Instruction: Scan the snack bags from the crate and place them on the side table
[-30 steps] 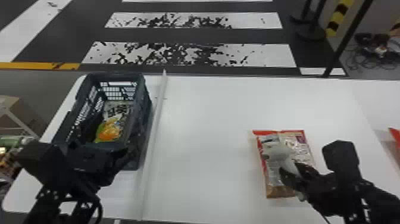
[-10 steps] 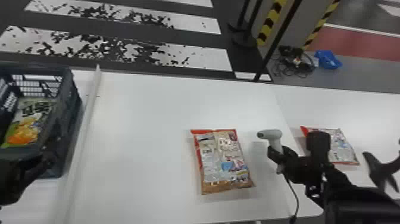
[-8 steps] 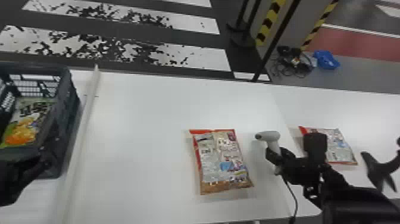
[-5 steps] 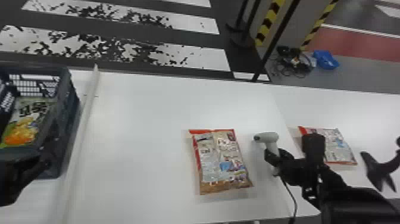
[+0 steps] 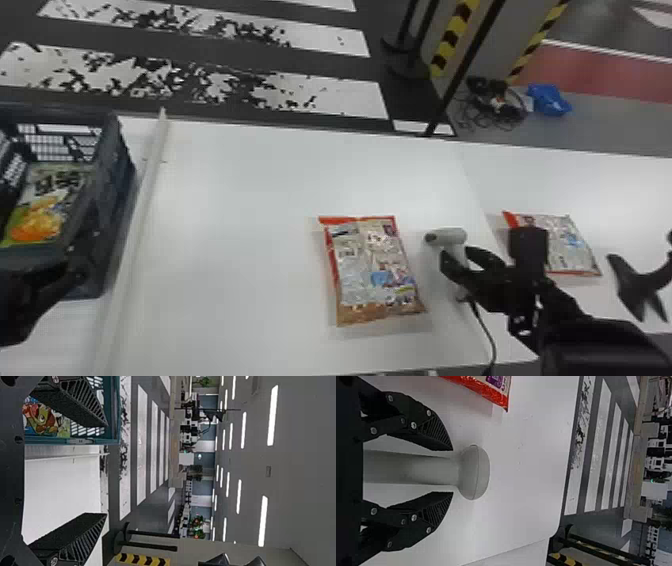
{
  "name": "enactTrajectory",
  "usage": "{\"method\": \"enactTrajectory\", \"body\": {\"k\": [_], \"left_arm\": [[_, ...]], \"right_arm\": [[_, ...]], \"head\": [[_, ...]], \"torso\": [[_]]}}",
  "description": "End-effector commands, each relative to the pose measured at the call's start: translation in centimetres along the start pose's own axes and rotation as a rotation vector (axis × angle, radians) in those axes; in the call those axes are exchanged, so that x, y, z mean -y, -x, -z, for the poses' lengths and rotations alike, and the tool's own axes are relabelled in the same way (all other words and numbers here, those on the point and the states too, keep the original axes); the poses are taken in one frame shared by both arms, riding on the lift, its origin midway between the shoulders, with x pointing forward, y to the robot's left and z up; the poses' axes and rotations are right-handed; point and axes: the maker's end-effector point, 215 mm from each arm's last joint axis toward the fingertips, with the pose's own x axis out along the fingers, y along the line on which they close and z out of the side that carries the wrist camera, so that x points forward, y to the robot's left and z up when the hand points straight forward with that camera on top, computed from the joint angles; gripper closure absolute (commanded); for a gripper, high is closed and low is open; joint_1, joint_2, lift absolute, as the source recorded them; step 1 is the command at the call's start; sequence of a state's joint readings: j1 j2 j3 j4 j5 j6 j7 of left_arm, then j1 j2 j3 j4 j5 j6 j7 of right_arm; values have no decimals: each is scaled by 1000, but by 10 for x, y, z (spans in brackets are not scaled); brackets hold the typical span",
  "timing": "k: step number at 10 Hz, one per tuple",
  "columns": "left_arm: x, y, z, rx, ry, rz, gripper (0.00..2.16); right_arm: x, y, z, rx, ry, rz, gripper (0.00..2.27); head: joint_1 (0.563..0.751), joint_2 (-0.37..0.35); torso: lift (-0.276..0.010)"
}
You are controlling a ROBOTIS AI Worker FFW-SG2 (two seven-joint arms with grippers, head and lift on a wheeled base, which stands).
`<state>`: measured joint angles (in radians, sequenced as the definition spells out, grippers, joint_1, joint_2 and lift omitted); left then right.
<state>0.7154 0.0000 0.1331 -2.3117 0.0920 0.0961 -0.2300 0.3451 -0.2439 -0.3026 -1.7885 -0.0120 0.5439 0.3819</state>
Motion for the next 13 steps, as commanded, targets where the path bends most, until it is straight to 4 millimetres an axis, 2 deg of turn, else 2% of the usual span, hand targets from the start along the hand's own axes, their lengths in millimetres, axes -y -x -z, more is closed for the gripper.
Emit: {"method": "enactTrajectory", "body": {"k": [1,3,5,7,9,13], "left_arm": [[1,1,-1,4,2,-1,70],[1,2,-1,5,1,-1,70],[1,3,0,5,1,-1,73],[1,2,0,6,2,0,73],[0,2,1,4,1,-3,73],[1,2,1,6,3,-1,73]], "right_arm": [[0,0,0,3,1,1,336],[4,11,-6,30,-33,0,107],[-3,34,-19,72,-128,-59,113],[-28,46,-11,26,-253,-201,113],[-50,50,-2,-23,-297,-294,113],[-92,49,11,-117,-379,-473,110]], "head": [[695,-230],[695,-234],[695,-237],[695,-221],[695,-193],[695,-135]], "torso": [[-94],[-94],[-94],[-94],[-94],[-94]]}}
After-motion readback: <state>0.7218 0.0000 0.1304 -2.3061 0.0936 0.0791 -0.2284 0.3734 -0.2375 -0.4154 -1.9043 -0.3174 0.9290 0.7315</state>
